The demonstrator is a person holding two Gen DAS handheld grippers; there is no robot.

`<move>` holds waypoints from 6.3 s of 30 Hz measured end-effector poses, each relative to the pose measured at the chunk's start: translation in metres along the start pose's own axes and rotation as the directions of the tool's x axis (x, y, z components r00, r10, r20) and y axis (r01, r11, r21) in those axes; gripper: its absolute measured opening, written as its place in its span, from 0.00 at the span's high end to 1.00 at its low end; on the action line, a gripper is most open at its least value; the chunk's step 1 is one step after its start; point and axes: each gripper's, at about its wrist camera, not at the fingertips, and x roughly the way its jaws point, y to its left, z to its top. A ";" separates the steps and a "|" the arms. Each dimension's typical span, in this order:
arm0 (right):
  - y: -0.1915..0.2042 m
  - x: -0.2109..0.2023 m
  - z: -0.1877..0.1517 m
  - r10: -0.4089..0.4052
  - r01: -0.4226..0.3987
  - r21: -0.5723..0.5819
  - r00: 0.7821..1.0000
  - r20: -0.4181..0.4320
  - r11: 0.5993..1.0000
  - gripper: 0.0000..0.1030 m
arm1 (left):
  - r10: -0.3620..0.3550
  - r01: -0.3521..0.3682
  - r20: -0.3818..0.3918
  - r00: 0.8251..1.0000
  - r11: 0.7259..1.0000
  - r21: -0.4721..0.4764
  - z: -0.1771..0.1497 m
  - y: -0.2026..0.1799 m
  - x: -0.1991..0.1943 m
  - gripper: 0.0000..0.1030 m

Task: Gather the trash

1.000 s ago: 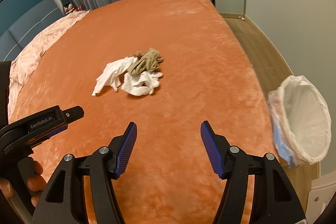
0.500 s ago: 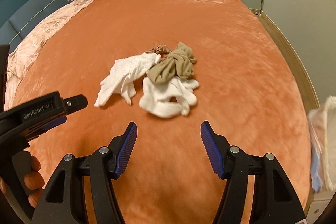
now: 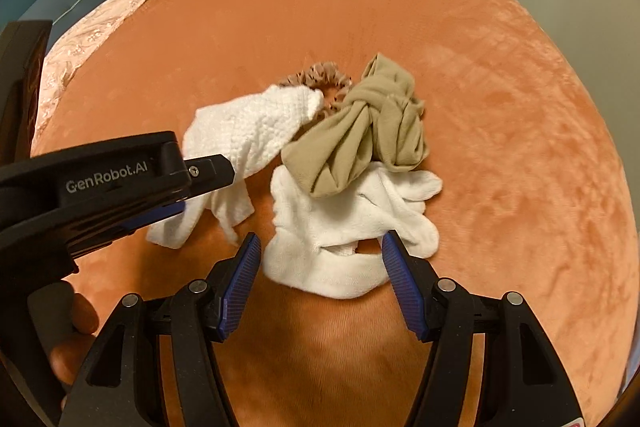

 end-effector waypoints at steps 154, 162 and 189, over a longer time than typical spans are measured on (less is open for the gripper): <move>-0.336 -0.307 -0.147 -0.275 0.127 0.415 0.907 0.319 0.901 0.51 | -0.116 0.062 0.079 0.990 0.867 0.495 -0.239 -0.356 -0.085 0.57; -0.306 -0.306 -0.138 -0.269 0.141 0.379 0.911 0.312 0.915 0.44 | -0.101 0.044 0.100 0.990 0.886 0.461 -0.232 -0.333 -0.093 0.51; -0.168 -0.256 -0.102 -0.163 0.121 0.165 0.949 0.270 0.979 0.40 | 0.015 -0.069 0.201 0.980 0.961 0.267 -0.175 -0.189 -0.125 0.46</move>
